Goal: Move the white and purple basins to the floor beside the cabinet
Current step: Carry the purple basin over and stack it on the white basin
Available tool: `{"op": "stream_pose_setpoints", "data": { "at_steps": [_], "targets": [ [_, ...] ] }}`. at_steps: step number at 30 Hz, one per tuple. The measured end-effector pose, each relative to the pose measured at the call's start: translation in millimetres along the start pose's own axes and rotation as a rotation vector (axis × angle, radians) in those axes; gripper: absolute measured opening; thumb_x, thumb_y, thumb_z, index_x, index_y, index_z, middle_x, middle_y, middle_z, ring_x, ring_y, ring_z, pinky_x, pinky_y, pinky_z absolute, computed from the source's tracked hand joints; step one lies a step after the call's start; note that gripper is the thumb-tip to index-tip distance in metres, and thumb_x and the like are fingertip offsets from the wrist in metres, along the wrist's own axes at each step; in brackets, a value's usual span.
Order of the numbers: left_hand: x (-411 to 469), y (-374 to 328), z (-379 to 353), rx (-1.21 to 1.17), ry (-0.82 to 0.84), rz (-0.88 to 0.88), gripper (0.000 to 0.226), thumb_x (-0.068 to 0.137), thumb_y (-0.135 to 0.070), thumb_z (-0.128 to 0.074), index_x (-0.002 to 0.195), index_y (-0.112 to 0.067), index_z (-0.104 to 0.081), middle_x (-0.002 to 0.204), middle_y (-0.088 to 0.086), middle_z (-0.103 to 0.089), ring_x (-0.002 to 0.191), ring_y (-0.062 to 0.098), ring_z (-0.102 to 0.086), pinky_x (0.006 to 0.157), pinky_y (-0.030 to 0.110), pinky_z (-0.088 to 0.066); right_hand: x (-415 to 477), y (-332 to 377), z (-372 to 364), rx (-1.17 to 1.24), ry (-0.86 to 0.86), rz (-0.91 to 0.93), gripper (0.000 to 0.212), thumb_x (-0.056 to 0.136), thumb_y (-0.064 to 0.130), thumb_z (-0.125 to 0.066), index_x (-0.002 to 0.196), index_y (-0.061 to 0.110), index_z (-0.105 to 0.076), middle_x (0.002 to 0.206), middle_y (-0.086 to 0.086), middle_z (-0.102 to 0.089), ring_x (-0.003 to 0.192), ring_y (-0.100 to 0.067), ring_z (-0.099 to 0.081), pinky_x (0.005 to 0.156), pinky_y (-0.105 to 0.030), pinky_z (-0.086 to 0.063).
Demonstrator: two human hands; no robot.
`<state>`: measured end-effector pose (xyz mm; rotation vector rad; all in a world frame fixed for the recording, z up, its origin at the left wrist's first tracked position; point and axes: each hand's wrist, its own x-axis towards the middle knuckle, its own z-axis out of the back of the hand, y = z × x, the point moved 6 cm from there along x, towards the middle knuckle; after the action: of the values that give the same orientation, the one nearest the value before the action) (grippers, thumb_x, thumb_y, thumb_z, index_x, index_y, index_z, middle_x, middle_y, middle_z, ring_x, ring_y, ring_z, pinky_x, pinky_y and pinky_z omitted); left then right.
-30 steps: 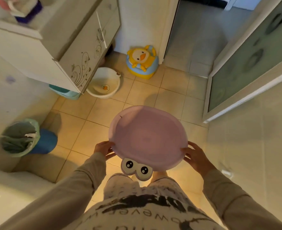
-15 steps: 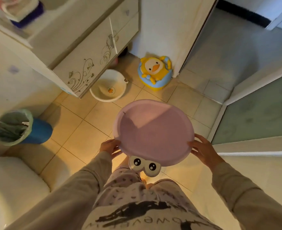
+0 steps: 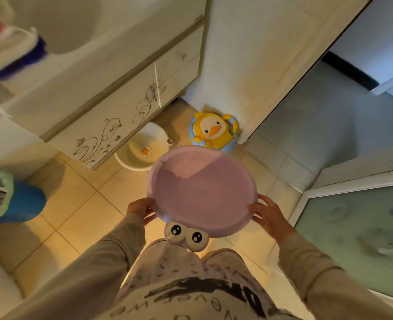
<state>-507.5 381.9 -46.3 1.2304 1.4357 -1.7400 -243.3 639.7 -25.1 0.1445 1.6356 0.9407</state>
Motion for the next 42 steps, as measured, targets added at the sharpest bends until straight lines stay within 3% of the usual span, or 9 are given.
{"op": "stream_pose_setpoints", "data": {
  "at_steps": [11, 15, 18, 22, 25, 28, 33, 38, 42],
  "targets": [
    [21.4, -58.2, -7.1, -0.153, -0.141, 0.029, 0.015, 0.082, 0.004, -0.055, 0.071, -0.006, -0.055, 0.072, 0.011, -0.058, 0.064, 0.023, -0.056, 0.053, 0.035, -0.050, 79.7, 98.1, -69.0, -0.183, 0.128, -0.039, 0.048, 0.078, -0.005, -0.063, 0.117, 0.018, -0.050, 0.102, -0.010, -0.064, 0.092, -0.029, -0.062, 0.064, -0.033, -0.056],
    [24.7, -55.6, -7.0, -0.295, -0.225, 0.053, 0.016, 0.083, 0.005, -0.054, 0.071, -0.006, -0.054, 0.071, 0.011, -0.057, 0.064, 0.023, -0.055, 0.062, 0.038, -0.053, 115.4, 128.5, -100.4, -0.325, 0.248, -0.076, 0.036, 0.080, -0.005, -0.061, 0.108, 0.018, -0.057, 0.103, -0.012, -0.064, 0.087, -0.028, -0.062, 0.066, -0.033, -0.056],
    [23.3, -50.9, -12.3, -0.400, -0.275, 0.079, 0.017, 0.082, 0.005, -0.054, 0.069, -0.006, -0.056, 0.071, 0.010, -0.058, 0.064, 0.022, -0.055, 0.053, 0.032, -0.055, 144.9, 152.3, -127.2, -0.460, 0.357, -0.089, 0.046, 0.079, -0.005, -0.061, 0.123, 0.008, -0.055, 0.106, -0.014, -0.061, 0.088, -0.029, -0.059, 0.068, -0.034, -0.053],
    [23.3, -38.8, -30.0, -0.554, -0.365, 0.083, 0.018, 0.080, 0.007, -0.052, 0.069, -0.006, -0.057, 0.074, 0.009, -0.059, 0.068, 0.022, -0.057, 0.060, 0.034, -0.049, 182.0, 180.9, -160.1, -0.594, 0.452, -0.094, 0.048, 0.080, 0.000, -0.063, 0.122, 0.020, -0.054, 0.102, -0.007, -0.066, 0.091, -0.024, -0.064, 0.064, -0.030, -0.053],
    [26.6, -29.0, -47.9, -0.626, -0.421, 0.098, 0.018, 0.079, 0.008, -0.053, 0.068, -0.006, -0.058, 0.074, 0.010, -0.061, 0.069, 0.023, -0.059, 0.059, 0.033, -0.049, 212.0, 193.8, -174.0, -0.692, 0.471, -0.121, 0.049, 0.079, -0.002, -0.063, 0.121, 0.020, -0.054, 0.105, -0.004, -0.064, 0.089, -0.020, -0.062, 0.061, -0.030, -0.051],
    [31.6, -21.3, -64.6, -0.678, -0.451, 0.116, 0.018, 0.079, 0.008, -0.052, 0.068, -0.005, -0.058, 0.074, 0.011, -0.061, 0.068, 0.023, -0.059, 0.057, 0.033, -0.050, 237.6, 199.3, -184.0, -0.786, 0.487, -0.159, 0.050, 0.077, -0.003, -0.065, 0.122, 0.018, -0.054, 0.111, -0.008, -0.061, 0.088, -0.021, -0.061, 0.063, -0.031, -0.050],
    [45.0, -6.2, -81.4, -0.717, -0.495, 0.167, 0.016, 0.080, 0.007, -0.053, 0.073, -0.006, -0.057, 0.075, 0.010, -0.060, 0.069, 0.023, -0.058, 0.068, 0.036, -0.053, 261.4, 196.4, -198.3, -0.894, 0.513, -0.182, 0.034, 0.077, -0.001, -0.065, 0.095, 0.028, -0.060, 0.117, -0.007, -0.062, 0.095, -0.023, -0.062, 0.065, -0.032, -0.051],
    [88.9, 5.8, -76.0, -0.691, -0.497, 0.195, 0.014, 0.080, 0.006, -0.054, 0.074, -0.006, -0.057, 0.076, 0.009, -0.059, 0.072, 0.023, -0.058, 0.069, 0.035, -0.053, 293.6, 166.3, -196.7, -0.901, 0.464, -0.224, 0.045, 0.079, -0.004, -0.062, 0.118, 0.018, -0.057, 0.115, -0.008, -0.061, 0.099, -0.027, -0.059, 0.068, -0.033, -0.051],
    [154.3, 23.3, -66.4, -0.665, -0.490, 0.176, 0.016, 0.078, 0.006, -0.053, 0.071, -0.007, -0.058, 0.075, 0.008, -0.059, 0.071, 0.021, -0.057, 0.066, 0.033, -0.052, 341.3, 123.6, -195.2, -0.918, 0.453, -0.253, 0.036, 0.080, -0.004, -0.061, 0.096, 0.028, -0.061, 0.094, 0.000, -0.067, 0.088, -0.022, -0.063, 0.066, -0.033, -0.051]
  ]
}}
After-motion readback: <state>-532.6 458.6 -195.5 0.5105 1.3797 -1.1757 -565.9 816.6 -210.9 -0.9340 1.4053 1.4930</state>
